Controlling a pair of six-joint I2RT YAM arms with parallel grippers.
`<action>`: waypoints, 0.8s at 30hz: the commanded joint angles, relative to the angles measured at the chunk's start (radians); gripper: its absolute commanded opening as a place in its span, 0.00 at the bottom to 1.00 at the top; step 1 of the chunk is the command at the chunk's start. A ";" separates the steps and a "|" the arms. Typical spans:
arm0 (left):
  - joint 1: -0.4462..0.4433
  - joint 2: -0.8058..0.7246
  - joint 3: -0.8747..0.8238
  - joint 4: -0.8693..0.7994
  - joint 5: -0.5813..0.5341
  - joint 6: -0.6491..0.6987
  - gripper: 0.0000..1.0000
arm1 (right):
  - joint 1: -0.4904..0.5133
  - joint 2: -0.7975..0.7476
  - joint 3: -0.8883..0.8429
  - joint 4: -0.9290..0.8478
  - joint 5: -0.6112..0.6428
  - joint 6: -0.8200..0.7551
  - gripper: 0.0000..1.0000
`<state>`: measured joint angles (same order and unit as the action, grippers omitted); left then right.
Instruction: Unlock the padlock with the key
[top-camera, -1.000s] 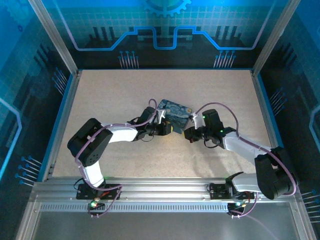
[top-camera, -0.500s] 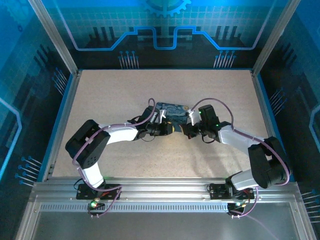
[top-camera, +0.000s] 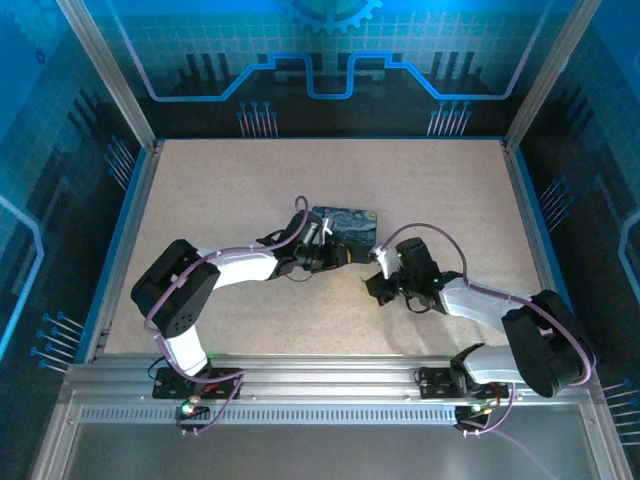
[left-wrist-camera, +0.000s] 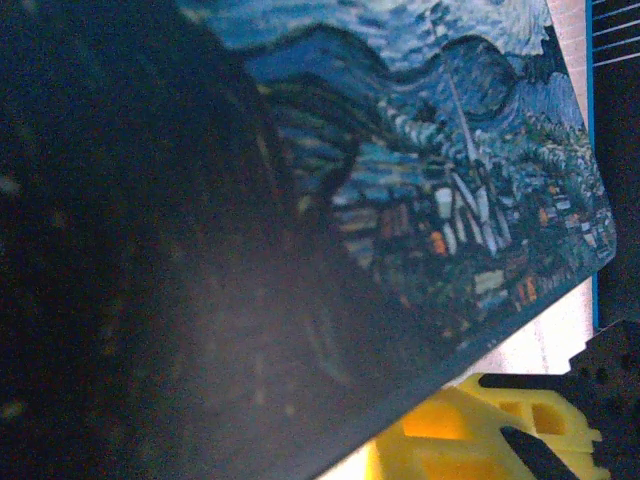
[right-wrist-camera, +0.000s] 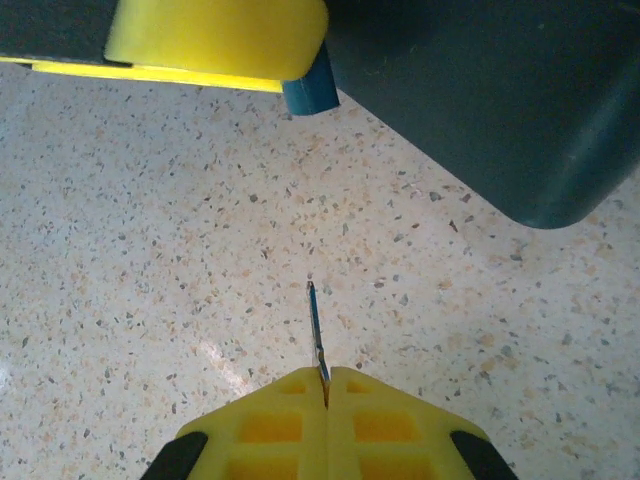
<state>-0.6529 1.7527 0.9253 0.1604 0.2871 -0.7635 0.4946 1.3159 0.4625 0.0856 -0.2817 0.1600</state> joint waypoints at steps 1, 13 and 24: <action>-0.008 -0.041 0.035 -0.001 0.027 -0.034 0.08 | 0.018 0.021 -0.004 0.098 0.017 0.006 0.00; -0.008 -0.043 0.044 -0.015 0.023 -0.028 0.07 | 0.036 0.140 0.028 0.246 0.035 0.006 0.00; -0.009 -0.041 0.039 -0.009 0.016 -0.030 0.07 | 0.036 0.197 0.042 0.318 0.038 0.005 0.00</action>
<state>-0.6575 1.7527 0.9344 0.1497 0.2863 -0.7876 0.5171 1.4975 0.4797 0.3553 -0.2493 0.1638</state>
